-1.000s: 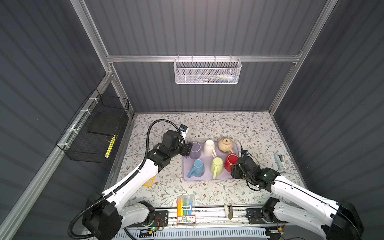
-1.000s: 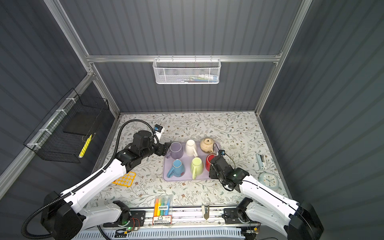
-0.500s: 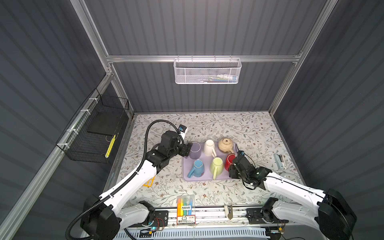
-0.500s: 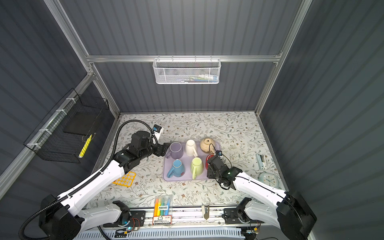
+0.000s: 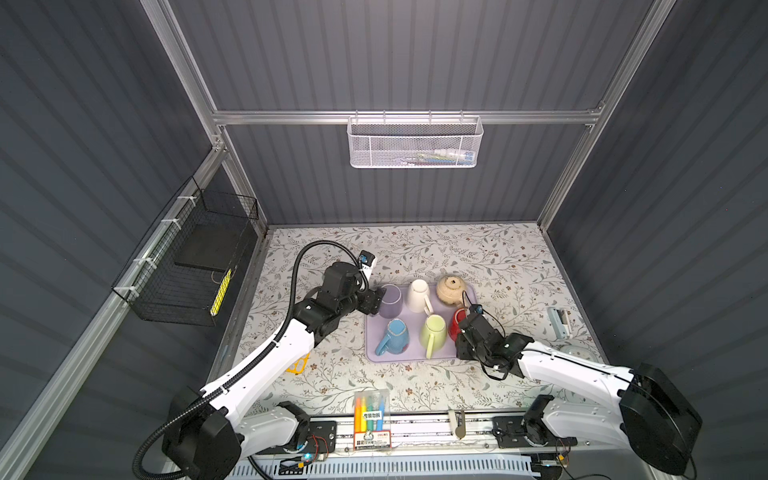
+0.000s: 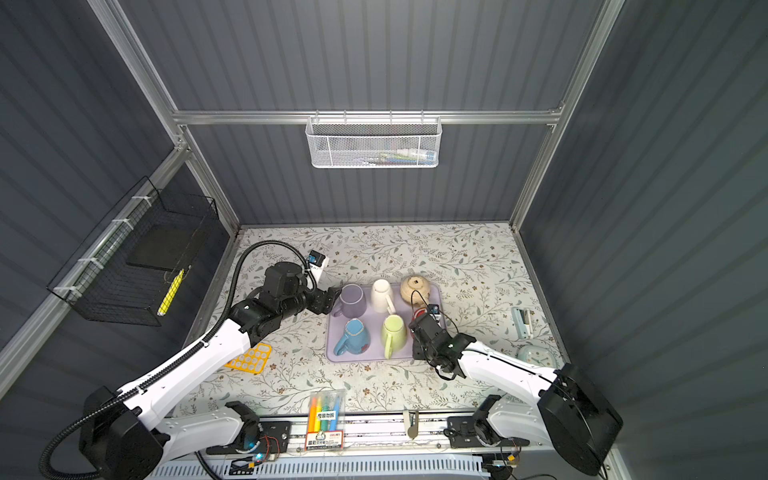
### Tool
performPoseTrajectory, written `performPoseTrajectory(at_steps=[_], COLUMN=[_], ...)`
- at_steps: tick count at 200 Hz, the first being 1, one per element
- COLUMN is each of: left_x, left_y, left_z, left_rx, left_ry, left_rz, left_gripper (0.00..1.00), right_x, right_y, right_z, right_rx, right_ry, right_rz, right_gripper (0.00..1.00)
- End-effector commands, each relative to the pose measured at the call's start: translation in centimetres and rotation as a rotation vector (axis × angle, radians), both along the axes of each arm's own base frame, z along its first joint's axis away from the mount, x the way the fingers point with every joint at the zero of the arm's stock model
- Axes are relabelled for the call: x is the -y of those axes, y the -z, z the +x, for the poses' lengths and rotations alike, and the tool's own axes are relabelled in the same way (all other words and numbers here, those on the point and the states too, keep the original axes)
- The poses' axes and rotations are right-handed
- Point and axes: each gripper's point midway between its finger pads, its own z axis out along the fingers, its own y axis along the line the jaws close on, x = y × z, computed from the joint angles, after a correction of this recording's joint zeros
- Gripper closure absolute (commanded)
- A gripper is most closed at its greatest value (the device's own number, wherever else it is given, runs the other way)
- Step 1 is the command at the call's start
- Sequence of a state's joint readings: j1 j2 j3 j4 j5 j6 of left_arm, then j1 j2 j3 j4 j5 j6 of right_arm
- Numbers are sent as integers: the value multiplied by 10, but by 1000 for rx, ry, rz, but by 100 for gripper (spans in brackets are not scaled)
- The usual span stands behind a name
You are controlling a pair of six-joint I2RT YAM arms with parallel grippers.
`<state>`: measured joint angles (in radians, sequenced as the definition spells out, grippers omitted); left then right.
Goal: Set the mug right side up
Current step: 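Close the right gripper on the red mug's handle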
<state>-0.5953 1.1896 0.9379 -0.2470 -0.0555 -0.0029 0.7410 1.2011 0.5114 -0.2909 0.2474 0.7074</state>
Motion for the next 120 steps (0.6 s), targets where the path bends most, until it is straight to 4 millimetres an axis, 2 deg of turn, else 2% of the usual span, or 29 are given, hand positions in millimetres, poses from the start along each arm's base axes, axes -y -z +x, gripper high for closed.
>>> performPoseTrajectory(at_steps=[1,49,97,120], left_x=[6,12,13,14], left_y=[-7,-4,-3,-2], left_z=[1,5,6,7], left_rx=[12,9,15,14], left_ry=[28,40,46,47], left_rz=[-3,-8,-7,-6], left_gripper=[17,18,18,18], right_x=[1,0,4,4], right_y=[6,10,10,9], right_z=[-1,-1,-2,-2], right_rx=[-6,-15,-8,-7], right_ry=[-2,-19,-11,-13], right_rz=[-29,-63,-70,-69], right_gripper=[49,55,68,77])
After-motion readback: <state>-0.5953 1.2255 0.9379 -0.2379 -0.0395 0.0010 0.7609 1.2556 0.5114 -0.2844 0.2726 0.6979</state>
